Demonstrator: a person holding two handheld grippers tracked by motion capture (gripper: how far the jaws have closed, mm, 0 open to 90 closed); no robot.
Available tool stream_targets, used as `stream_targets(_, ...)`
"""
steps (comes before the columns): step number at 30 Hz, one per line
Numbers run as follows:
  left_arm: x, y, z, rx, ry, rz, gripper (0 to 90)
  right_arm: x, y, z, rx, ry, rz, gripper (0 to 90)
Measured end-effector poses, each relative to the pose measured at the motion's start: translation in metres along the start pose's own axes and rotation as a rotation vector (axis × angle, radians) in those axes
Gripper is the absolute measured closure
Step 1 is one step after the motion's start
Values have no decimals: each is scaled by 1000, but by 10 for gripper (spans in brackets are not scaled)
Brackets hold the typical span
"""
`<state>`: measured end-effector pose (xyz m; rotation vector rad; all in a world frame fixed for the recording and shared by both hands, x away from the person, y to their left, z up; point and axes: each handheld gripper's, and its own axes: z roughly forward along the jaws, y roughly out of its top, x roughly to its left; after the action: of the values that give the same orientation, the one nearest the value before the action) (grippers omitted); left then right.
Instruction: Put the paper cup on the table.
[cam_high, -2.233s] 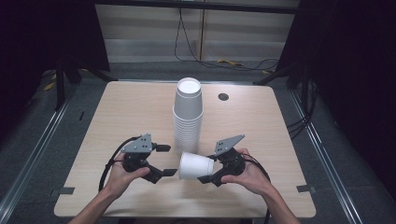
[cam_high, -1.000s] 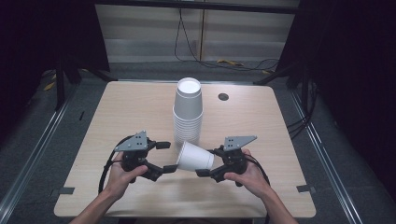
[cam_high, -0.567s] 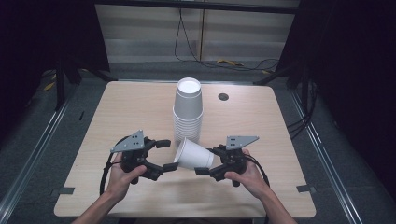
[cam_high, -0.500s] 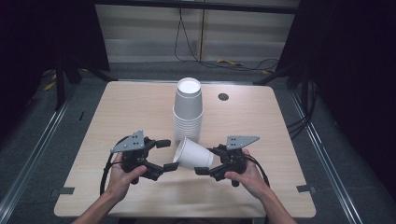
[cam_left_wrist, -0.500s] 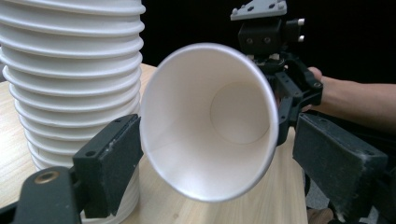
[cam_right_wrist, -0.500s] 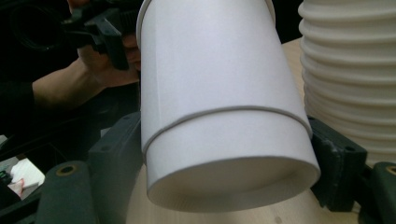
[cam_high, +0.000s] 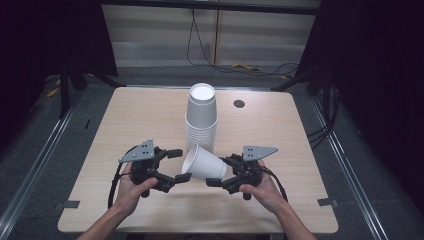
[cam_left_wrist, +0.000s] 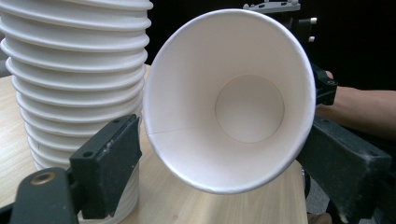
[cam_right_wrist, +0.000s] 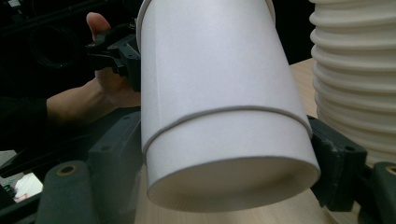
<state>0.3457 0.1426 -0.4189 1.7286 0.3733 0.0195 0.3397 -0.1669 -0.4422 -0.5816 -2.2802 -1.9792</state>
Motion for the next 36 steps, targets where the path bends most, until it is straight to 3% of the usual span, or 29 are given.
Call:
stream_targets(7, -1, -2, 5, 12, -6, -11, 0, 3, 1, 2, -13, 31, -6, 226)
stream_targets(14, -3, -1, 12, 9, -49, -23, 0, 8, 0, 1, -18, 40, -12, 226)
stream_targets(19, -5, -1, 18, 29, -63, -9, 0, 9, -1, 4, -8, 47, -15, 226)
stream_targets(25, -4, -2, 21, 26, -96, -34, 0, 10, -4, 7, 2, 60, -11, 225)
stream_targets(36, -6, -1, 22, 5, -108, -37, 0, 13, -5, 12, 11, 70, -19, 224)
